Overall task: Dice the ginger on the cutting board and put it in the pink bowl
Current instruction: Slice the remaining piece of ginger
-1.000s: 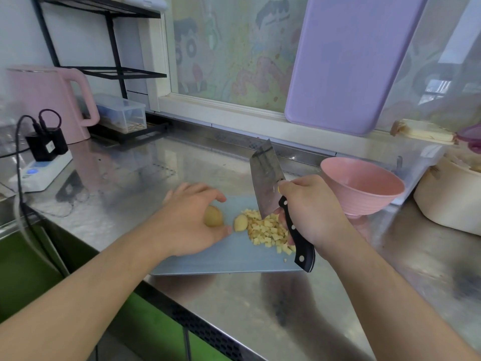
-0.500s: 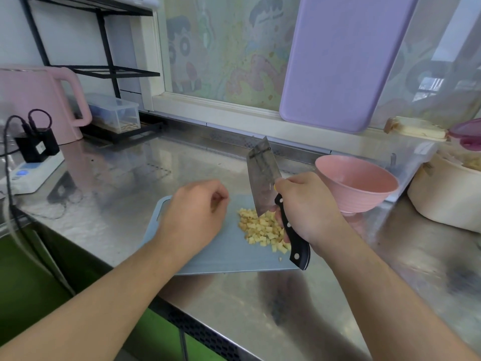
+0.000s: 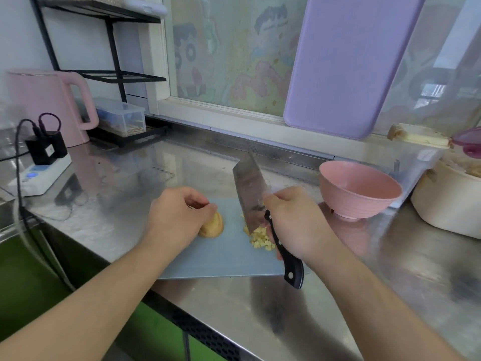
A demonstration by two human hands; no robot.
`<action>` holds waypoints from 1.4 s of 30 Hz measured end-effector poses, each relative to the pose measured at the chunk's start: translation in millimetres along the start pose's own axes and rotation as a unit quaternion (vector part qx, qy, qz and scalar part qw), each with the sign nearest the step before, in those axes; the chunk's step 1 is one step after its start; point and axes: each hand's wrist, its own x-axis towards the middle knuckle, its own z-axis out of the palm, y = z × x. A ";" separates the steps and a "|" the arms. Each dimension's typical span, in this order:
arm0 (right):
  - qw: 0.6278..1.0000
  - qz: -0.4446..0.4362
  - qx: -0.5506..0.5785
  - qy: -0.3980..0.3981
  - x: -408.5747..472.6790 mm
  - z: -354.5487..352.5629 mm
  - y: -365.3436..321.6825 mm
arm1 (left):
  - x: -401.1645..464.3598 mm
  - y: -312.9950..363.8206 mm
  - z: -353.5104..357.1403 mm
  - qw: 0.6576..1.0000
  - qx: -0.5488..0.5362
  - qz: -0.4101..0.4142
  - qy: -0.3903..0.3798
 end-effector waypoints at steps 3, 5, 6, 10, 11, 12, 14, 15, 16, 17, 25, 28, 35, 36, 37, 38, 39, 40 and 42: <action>0.999 -0.004 -0.039 -0.020 0.7 9.1 5.0 | 0.3 1.9 2.0 1.000 -0.003 -0.003 -0.012; 0.998 -0.004 -0.067 -0.019 0.9 14.9 7.1 | -0.6 -0.1 1.9 1.000 0.011 0.008 -0.020; 0.997 -0.006 -0.076 -0.017 0.4 17.9 7.3 | -2.0 -1.4 1.0 1.000 0.014 0.010 -0.021; 0.997 -0.006 -0.074 -0.021 -2.8 26.9 6.3 | -7.6 -8.5 -1.5 1.000 -0.005 0.028 -0.014; 0.997 -0.006 -0.071 -0.023 -2.8 28.0 6.7 | -8.6 -9.2 -2.2 0.999 -0.004 0.036 -0.018; 0.997 -0.005 -0.068 -0.026 -2.7 28.7 6.7 | -9.7 -9.0 -3.6 0.998 -0.002 0.048 -0.029; 0.997 0.005 -0.067 -0.032 -2.9 29.4 6.9 | -10.6 -9.8 -7.3 0.995 0.016 0.064 -0.076; 0.997 0.009 -0.063 -0.037 -3.2 29.4 6.9 | -10.3 -10.0 -10.3 0.991 0.035 0.066 -0.110; 0.997 0.014 -0.054 -0.044 -3.6 29.2 7.1 | -10.0 -9.7 -13.7 0.986 0.058 0.069 -0.141; 0.998 0.021 -0.041 -0.051 -3.9 29.0 6.8 | -9.2 -9.6 -17.0 0.979 0.082 0.077 -0.168; 0.997 0.013 -0.038 -0.069 -9.3 29.8 0.6 | -3.9 -14.6 -25.1 0.963 0.126 0.139 -0.194; 0.997 0.016 -0.040 -0.068 -9.5 28.4 0.0 | -6.0 -13.0 -20.1 0.967 0.115 0.141 -0.179; 0.996 0.047 -0.015 -0.078 -14.2 21.4 -5.0 | -15.2 -20.9 -13.5 0.968 0.108 0.184 -0.133; 0.996 0.047 -0.012 -0.077 -14.3 21.3 -4.9 | -16.4 -20.1 -13.8 0.970 0.104 0.178 -0.129; 0.996 0.047 -0.011 -0.076 -14.2 21.3 -5.1 | -17.1 -19.5 -13.9 0.972 0.100 0.172 -0.126; 0.996 0.047 -0.011 -0.076 -13.8 21.0 -4.7 | -17.4 -19.4 -13.8 0.974 0.095 0.166 -0.124; 0.996 0.049 -0.011 -0.077 -13.3 20.9 -4.6 | -17.7 -19.6 -13.9 0.975 0.089 0.160 -0.124; 0.995 0.052 -0.008 -0.079 -13.1 20.2 -4.3 | -17.9 -19.7 -14.0 0.977 0.080 0.151 -0.125; 0.995 0.056 0.000 -0.083 -13.1 19.6 -4.8 | -17.9 -20.5 -14.1 0.981 0.060 0.132 -0.127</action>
